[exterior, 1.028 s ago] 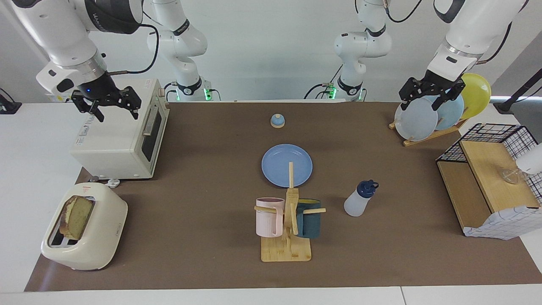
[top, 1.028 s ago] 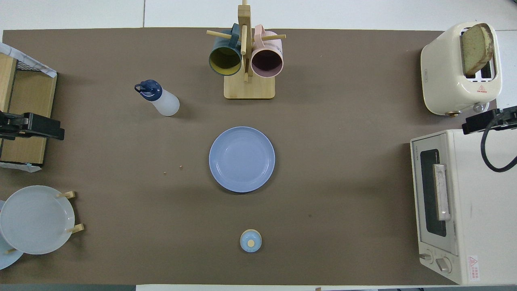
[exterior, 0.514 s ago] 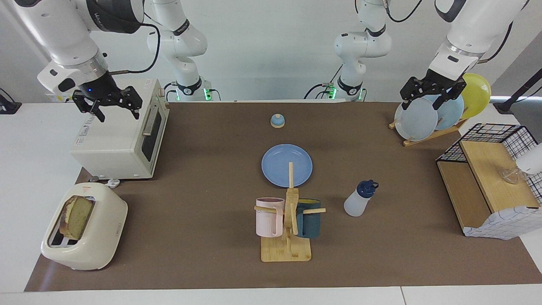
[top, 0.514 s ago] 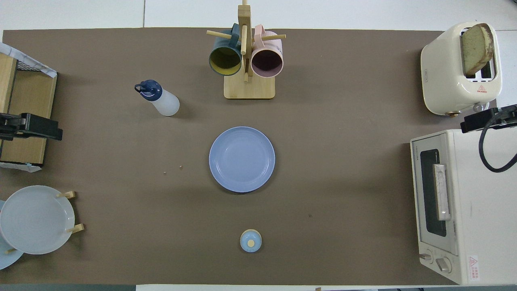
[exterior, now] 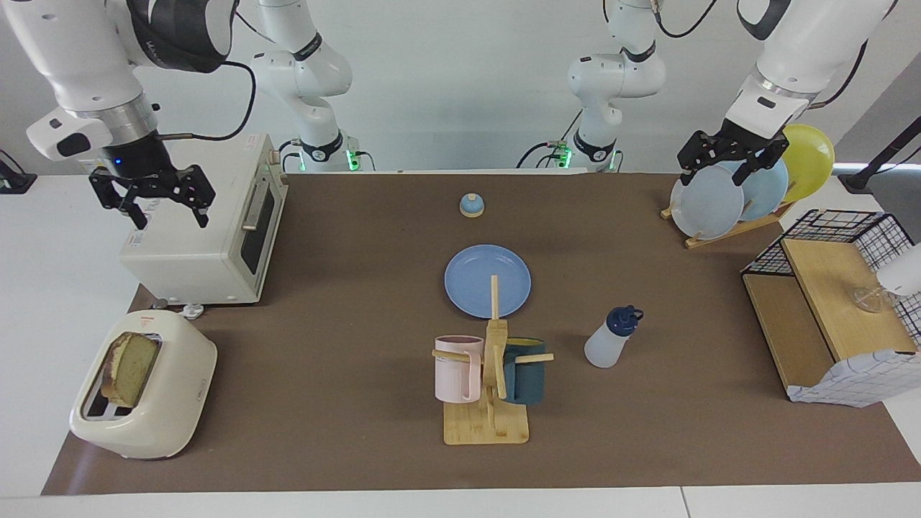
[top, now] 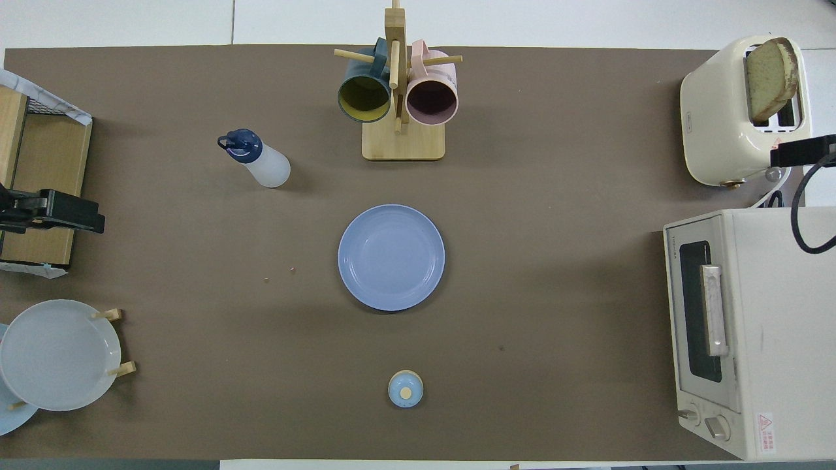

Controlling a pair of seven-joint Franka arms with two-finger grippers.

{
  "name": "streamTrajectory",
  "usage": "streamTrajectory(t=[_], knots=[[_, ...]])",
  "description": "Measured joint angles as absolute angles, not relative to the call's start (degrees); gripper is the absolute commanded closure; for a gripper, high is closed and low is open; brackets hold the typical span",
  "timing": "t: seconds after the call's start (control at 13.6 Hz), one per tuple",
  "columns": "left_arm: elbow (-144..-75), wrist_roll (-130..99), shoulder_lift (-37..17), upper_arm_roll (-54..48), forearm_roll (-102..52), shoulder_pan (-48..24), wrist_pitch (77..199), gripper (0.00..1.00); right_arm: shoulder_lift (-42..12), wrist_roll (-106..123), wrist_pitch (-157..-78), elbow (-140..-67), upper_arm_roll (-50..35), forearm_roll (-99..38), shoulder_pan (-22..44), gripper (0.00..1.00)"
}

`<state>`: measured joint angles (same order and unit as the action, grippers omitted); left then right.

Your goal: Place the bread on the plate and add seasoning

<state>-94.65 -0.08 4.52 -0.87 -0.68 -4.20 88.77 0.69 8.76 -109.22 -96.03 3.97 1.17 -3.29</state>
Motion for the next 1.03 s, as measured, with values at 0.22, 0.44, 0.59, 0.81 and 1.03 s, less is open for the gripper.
streamTrajectory(t=[0.22, 0.44, 0.59, 0.81, 1.03], knots=[[-104.51, -1.36, 7.96, -1.23, -0.7, -5.17, 102.0, 0.0, 0.45, 8.24, -119.45, -98.73, 4.05, 1.17, -3.38, 0.0], [-115.9, -2.78, 11.71, -1.42, -0.73, -6.98, 115.3, 0.0, -1.66, 5.8, -127.82, -101.69, 4.25, 1.17, -4.72, 0.0], [-121.36, -6.03, 12.76, -1.51, -0.75, -8.95, 123.6, 0.0, -4.76, 5.7, -132.58, -102.04, 4.32, 1.17, -6.36, 0.0], [-130.08, -13.61, 12.98, -1.65, -0.74, -13.15, 138.79, 0.0, -9.78, 5.7, -139.07, -102.06, 4.38, 1.26, -7.17, 0.0], [-137.78, -15.43, 12.99, -1.66, -0.75, -14.46, 150.86, 0.0, -13.03, 5.72, -144.63, -101.58, 4.36, 2.91, -7.15, 0.0]])
